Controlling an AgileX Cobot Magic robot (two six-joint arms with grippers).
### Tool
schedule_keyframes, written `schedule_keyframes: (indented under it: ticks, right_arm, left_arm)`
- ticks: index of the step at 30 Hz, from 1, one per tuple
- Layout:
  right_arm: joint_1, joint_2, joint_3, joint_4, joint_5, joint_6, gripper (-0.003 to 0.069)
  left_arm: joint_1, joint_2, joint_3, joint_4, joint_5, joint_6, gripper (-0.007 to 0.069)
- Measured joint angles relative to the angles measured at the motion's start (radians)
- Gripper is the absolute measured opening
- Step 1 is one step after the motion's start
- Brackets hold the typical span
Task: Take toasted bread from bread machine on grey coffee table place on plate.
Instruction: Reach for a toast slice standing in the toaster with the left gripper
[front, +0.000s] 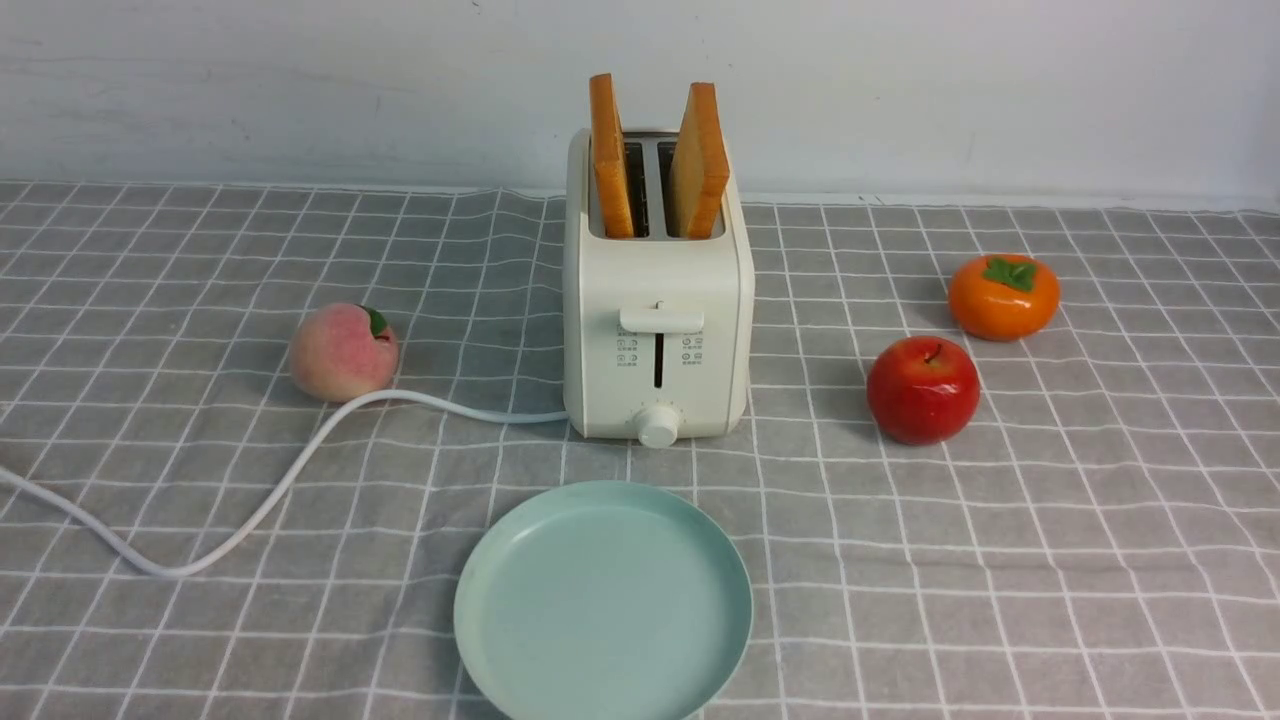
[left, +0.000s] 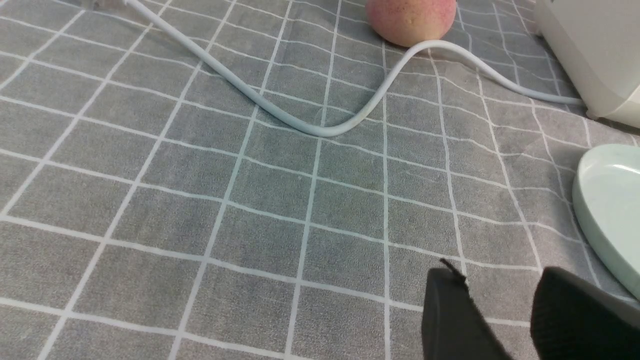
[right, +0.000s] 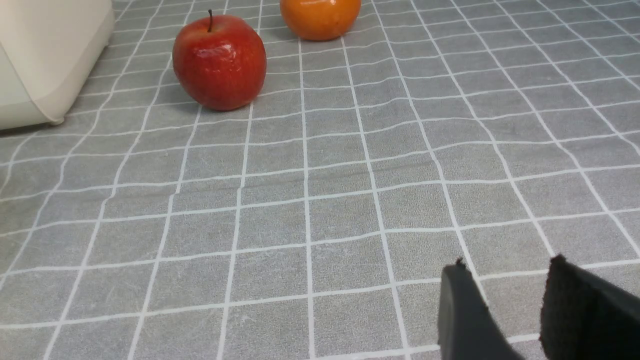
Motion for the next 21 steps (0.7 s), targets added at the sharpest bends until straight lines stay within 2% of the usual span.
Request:
schedule_keyframes:
  ticks: [6, 14, 18, 19, 21]
  right_arm:
    - [0.000, 0.000, 0.000, 0.000, 0.000, 0.000, 0.0240]
    - [0.000, 0.000, 0.000, 0.001, 0.000, 0.001, 0.0240]
    - [0.000, 0.000, 0.006, 0.100, -0.055, 0.038, 0.0240]
    - [0.000, 0.000, 0.006, 0.215, -0.135, 0.089, 0.0240]
    - [0.000, 0.000, 0.006, 0.300, -0.213, 0.135, 0.0240]
  left_arm:
    - [0.000, 0.000, 0.000, -0.025, -0.048, -0.019, 0.0237]
    - [0.000, 0.000, 0.000, -0.268, -0.258, -0.127, 0.0237]
    - [0.000, 0.000, 0.000, -0.384, -0.345, -0.146, 0.0237]
    - [0.000, 0.000, 0.000, -0.455, -0.393, -0.148, 0.0237]
    - [0.000, 0.000, 0.000, -0.523, -0.439, -0.150, 0.0234]
